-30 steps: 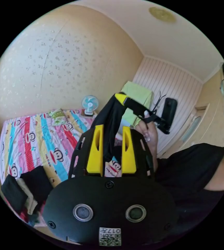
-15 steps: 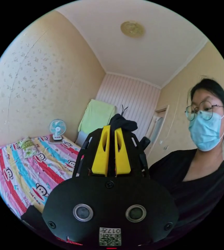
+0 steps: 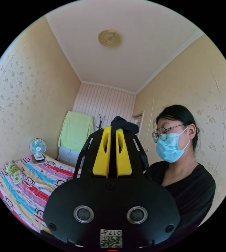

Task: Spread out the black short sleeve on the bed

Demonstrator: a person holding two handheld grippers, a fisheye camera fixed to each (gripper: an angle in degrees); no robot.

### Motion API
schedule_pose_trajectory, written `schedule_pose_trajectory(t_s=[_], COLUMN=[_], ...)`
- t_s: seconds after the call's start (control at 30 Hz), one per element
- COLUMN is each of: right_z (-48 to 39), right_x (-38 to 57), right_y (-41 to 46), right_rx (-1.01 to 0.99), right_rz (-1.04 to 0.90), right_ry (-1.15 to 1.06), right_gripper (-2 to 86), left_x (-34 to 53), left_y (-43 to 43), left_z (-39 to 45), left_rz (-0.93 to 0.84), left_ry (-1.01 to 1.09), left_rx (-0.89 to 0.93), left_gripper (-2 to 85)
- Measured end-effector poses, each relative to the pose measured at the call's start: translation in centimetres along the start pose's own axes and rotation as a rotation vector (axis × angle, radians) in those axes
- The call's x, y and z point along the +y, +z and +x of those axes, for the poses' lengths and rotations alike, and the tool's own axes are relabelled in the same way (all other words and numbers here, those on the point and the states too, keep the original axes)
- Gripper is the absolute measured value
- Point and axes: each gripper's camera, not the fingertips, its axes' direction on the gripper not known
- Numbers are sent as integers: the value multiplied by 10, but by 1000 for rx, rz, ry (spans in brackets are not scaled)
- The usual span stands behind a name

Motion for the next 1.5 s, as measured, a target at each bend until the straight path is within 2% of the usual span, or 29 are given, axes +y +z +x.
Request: schedule_pose_trajectory(t_s=[0.1,0.2,0.3,0.4,0.47,0.53,0.6,0.67,0.8,0.87,0.93,0.97,1.0,1.03,1.07,1.1,1.23,1.4,1.5], right_z=[4,7,12,20,20,14,-3,-19,-46,-42,-18,13,54,74,104,122,163,220,226], right_x=[-26,-56,-92,-135,-163,-188,-214,-232,-282,-310,-340,-352,-354,-351,-342,-330,-293,-250,-246], right_y=[17,25,-4,-39,-53,-65,-81,-93,-112,-99,-58,-21,14,26,37,37,5,-74,-112], right_rx=[-120,-174,-114,-118,-172,-207,-199,-176,17,181,353,459,534,538,474,377,317,-52,-70], right_rz=[87,69,193,375,427,451,477,521,582,487,232,15,-180,-254,-356,-401,-414,-353,-296], right_ry=[0,-69,-96,-76,-104,-150,-235,-317,-434,-424,-406,-383,-298,-253,-192,-176,-148,-13,11], right_gripper=[173,64,28,21,19,18,17,16,14,13,11,10,10,9,9,9,7,8,8], left_x=[-7,-8,-2,16,40,60,76,84,52,22,9,12,18,34,48,53,70,96,94], left_y=[-4,-15,-46,-82,-101,-107,-111,-123,-141,-149,-149,-147,-147,-147,-145,-143,-135,-147,-147], left_z=[1,-4,-8,-15,-24,-29,-31,-28,-11,-31,-77,-122,-147,-185,-203,-208,-206,-197,-175], left_rz=[-28,-43,-21,-20,-52,-78,-76,23,134,143,79,0,-34,-41,13,21,-83,-79,-103], left_ry=[-16,-56,-111,-185,-254,-275,-273,-247,-115,-228,-372,-511,-607,-746,-772,-781,-747,-736,-726], left_rx=[-21,-35,-95,-273,-481,-528,-465,-333,-274,-419,-556,-592,-575,-472,-339,-309,-448,-244,-238], left_gripper=[9,12,16,21,20,15,12,10,8,7,6,5,5,4,3,3,2,2,0])
